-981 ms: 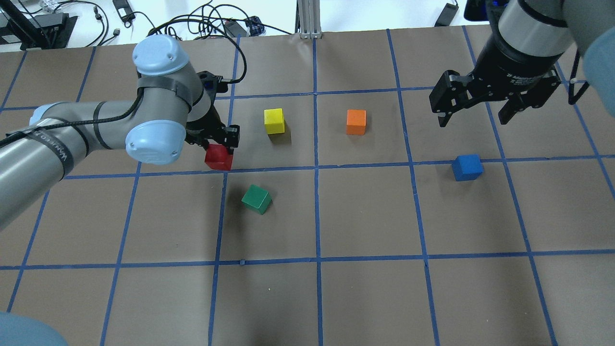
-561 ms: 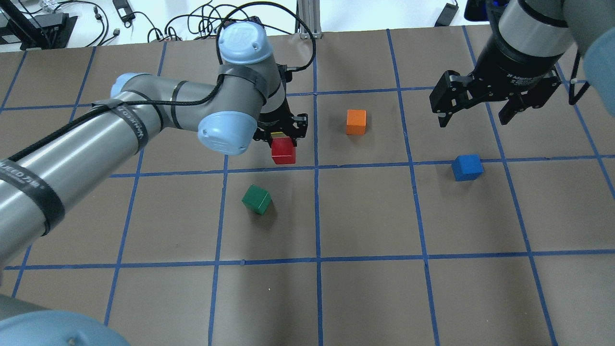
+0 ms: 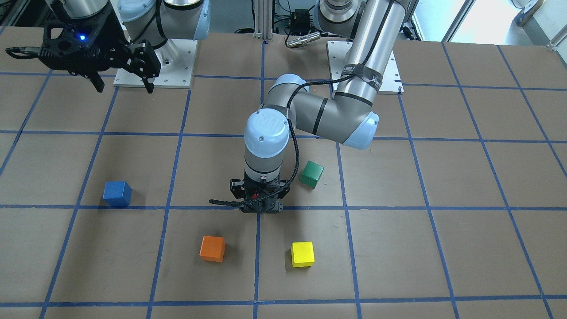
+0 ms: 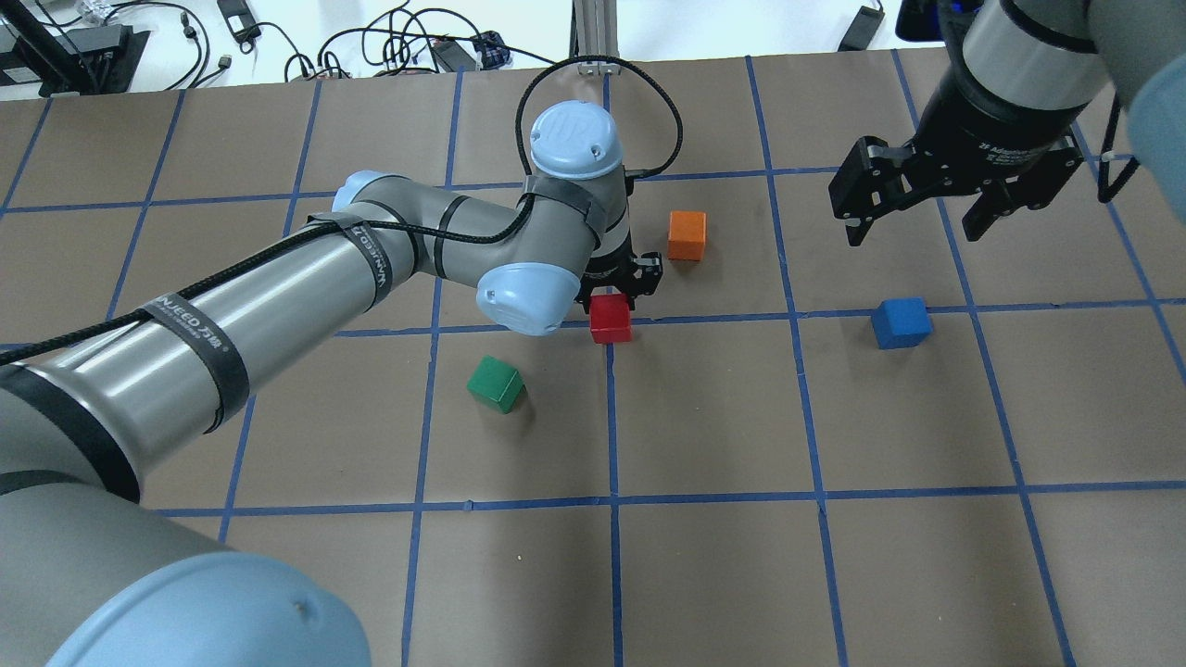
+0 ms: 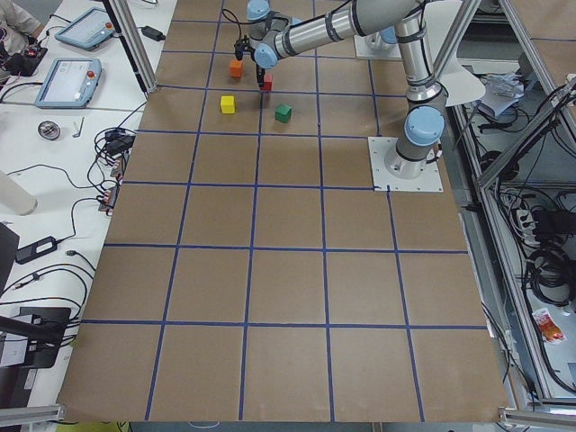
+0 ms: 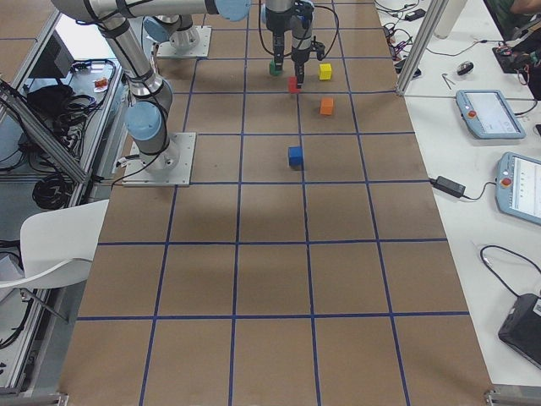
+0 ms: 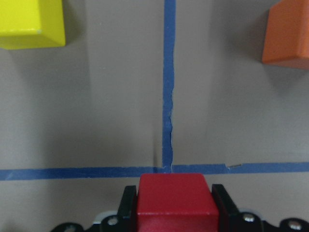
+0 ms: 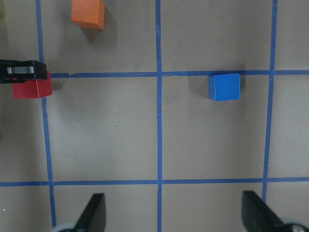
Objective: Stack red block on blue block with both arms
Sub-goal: 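Carry the red cube toward the right gripper and set it down, then raise the left gripper back while the right gripper moves toward the red cube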
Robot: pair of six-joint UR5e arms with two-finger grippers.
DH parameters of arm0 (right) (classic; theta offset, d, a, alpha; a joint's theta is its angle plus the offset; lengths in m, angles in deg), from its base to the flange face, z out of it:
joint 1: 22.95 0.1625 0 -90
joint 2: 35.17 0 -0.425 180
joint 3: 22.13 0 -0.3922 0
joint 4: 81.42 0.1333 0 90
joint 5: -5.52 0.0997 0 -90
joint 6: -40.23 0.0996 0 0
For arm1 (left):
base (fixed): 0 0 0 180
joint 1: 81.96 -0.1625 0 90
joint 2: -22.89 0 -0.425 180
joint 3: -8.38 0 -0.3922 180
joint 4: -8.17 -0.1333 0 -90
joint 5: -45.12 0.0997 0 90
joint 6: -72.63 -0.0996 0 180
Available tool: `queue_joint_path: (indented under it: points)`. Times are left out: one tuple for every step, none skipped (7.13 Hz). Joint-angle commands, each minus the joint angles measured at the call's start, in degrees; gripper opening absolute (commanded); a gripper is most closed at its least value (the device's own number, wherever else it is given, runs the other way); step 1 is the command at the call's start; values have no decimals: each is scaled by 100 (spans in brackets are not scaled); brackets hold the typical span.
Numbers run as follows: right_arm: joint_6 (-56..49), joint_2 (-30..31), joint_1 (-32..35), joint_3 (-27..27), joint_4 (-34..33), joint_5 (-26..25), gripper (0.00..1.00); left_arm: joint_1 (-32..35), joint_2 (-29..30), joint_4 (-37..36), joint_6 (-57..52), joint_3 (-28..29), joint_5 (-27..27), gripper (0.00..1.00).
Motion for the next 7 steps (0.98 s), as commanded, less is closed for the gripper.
queue_joint_path:
  points:
    - [-3,5,9,0,-20,0,100,11,73,2,172,128,-15,100]
    - [-3,5,9,0,-20,0,100,-41,13,72,200,364,3,100]
    - [-3,-4,35,0,-20,9,100,-372,-171,647,148,740,-58,100]
    - [14,-21,44,0,-20,26,100,-619,-503,1740,-53,1336,-346,100]
    - [41,-39,53,-9,-55,35,100,-804,-846,2865,-1090,1794,-305,100]
    - [58,-144,79,-9,-247,114,100,-1145,-1258,3415,-1562,1903,-313,100]
    - [363,-519,131,-61,-510,45,100,-1488,-1663,3934,-2271,1808,-305,100]
